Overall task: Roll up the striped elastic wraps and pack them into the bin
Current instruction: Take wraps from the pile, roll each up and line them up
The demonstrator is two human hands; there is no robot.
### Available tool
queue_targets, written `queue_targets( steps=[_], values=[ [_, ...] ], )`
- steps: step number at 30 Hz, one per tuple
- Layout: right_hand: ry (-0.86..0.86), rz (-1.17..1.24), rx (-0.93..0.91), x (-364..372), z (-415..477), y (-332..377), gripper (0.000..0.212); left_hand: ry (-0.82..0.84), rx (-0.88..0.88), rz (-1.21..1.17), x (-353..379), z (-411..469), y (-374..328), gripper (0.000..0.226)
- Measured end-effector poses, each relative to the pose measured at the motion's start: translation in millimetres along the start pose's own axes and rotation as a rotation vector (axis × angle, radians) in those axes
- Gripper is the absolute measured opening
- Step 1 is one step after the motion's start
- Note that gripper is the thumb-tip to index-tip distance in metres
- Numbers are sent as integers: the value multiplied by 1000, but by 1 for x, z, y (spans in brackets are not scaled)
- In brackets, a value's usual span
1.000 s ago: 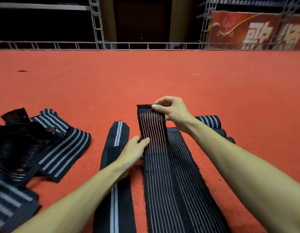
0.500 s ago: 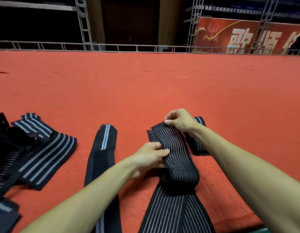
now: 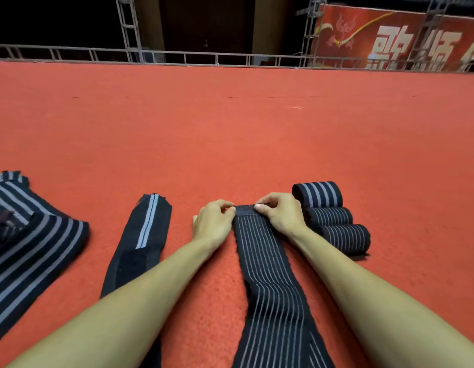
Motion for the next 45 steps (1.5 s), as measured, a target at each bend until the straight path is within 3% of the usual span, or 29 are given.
queue_targets(
  steps=[4, 8, 11, 18, 20, 24, 29, 33, 40, 45],
  values=[
    [-30, -77, -29, 11, 4, -8, 7, -125, -11, 118, -1, 3, 0, 21],
    [-23, -98, -54, 11, 8, -9, 16, -108, 32, 193, 3, 5, -1, 29],
    [-11, -155, -86, 12, 6, -6, 19, -121, 89, 221, 4, 5, -4, 23],
    [-41, -98, -126, 3, -11, 10, 14, 21, 214, 253, 9, -9, -13, 16],
    [-37, -118, -157, -3, -20, 19, 14, 89, 224, 172, 6, -18, -19, 12],
    [-24, -7, -276, -30, -36, 64, 11, 154, 202, -244, -32, -40, -42, 3],
    [57, 62, -409, -64, -66, 133, 8, 144, 377, -200, -96, -74, -72, 20],
    [111, 60, -490, -85, -95, 183, 9, 131, 329, -302, -147, -99, -79, 19],
    [564, 300, -314, -111, -168, 244, 17, 297, 222, -550, -213, -162, -93, 21],
    [589, 487, -293, -134, -190, 283, 24, 559, 116, -884, -243, -197, -114, 29]
  ],
)
Point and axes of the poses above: each hand's wrist, its own z-axis towards the middle knuckle, its own x-axis out of the palm, y = z × x, the point moved 8 cm from there along z, towards the middle knuckle, and after that the axes turned 7 degrees about -y, right-handed, at the moved point
